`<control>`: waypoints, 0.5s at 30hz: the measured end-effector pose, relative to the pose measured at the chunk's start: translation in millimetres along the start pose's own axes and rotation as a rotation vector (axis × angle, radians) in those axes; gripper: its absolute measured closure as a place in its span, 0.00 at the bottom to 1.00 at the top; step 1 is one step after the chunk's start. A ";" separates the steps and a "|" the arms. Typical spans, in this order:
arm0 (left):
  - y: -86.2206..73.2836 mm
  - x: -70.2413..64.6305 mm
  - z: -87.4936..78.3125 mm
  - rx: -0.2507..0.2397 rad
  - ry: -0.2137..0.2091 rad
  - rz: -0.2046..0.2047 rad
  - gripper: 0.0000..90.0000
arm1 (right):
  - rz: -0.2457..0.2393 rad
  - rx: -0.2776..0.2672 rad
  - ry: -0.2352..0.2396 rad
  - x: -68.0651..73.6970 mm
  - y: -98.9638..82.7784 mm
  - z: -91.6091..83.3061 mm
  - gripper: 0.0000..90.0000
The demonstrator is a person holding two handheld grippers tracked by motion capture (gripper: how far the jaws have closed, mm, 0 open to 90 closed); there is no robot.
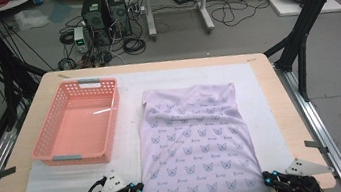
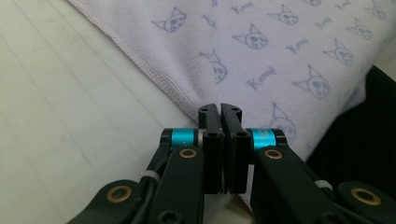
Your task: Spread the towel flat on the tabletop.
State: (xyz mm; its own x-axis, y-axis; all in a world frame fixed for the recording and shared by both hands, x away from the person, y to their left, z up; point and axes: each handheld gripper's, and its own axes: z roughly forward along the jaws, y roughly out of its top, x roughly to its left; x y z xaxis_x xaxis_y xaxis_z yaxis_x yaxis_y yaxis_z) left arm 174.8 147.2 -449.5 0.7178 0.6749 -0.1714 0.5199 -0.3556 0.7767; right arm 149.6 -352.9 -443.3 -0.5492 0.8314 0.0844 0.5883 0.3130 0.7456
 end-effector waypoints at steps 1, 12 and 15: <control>-3.5 -2.1 -3.0 0.006 -0.010 0.001 0.97 | -0.001 0.005 0.015 2.5 -2.3 -2.7 0.97; -5.8 -3.1 -6.8 0.018 -0.111 -0.013 0.68 | -0.002 0.000 0.069 15.4 -16.7 -19.0 0.76; 9.0 3.4 -1.6 -0.048 -0.081 -0.036 0.59 | 0.006 -0.045 0.036 13.2 -4.8 -12.8 0.72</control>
State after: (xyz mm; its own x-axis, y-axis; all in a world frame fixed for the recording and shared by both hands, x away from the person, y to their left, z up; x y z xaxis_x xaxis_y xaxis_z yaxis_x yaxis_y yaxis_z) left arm 181.2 147.4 -442.2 0.7354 0.6313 -0.2464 0.5242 -0.2994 0.7973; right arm 131.9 -349.3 -437.4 -0.5669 0.8162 0.1120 0.5650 0.2862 0.7739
